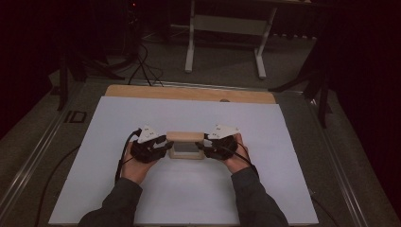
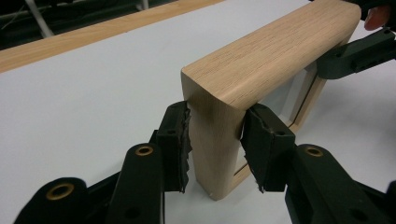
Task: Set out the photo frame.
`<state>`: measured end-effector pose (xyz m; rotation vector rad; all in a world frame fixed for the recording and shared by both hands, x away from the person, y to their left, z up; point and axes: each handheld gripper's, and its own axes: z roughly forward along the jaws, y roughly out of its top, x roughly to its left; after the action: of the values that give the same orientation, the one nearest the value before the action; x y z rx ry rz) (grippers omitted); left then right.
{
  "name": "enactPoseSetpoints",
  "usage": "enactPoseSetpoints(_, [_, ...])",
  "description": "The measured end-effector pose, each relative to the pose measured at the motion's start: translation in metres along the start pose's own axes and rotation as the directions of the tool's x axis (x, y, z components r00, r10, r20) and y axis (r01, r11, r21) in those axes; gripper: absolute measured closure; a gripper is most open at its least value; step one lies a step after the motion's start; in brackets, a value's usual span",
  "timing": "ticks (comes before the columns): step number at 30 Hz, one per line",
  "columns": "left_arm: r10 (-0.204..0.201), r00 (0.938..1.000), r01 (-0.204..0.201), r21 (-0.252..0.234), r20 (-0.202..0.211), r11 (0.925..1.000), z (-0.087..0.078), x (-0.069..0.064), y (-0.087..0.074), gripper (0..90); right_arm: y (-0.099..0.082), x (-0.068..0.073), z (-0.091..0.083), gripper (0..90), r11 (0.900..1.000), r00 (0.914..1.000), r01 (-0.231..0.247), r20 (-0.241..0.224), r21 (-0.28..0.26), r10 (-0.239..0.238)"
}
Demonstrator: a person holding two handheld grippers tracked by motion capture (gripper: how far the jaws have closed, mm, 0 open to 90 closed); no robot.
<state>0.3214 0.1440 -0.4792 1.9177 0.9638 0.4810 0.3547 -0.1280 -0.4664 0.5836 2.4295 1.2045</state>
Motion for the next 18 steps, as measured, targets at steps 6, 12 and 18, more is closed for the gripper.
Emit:
enactPoseSetpoints(6, [-0.004,0.9999,0.004,-0.002,0.015,1.0,0.0,0.003,-0.001,59.2,0.006,0.0,0.003,56.0,0.9997,0.9997,0.025,0.001,0.001,-0.025])
enactPoseSetpoints(12, [0.02,0.9986,-0.021,0.018,0.049,0.9996,0.01,0.0,-0.001,52.9,0.004,-0.001,0.002,55.7,0.9987,0.9988,0.048,-0.001,0.018,-0.048])
enactPoseSetpoints(18, [0.064,0.9968,-0.065,0.024,0.047,0.9976,0.01,-0.005,0.004,54.5,-0.003,-0.005,0.003,55.0,0.9966,0.9981,0.061,0.002,0.055,-0.061])
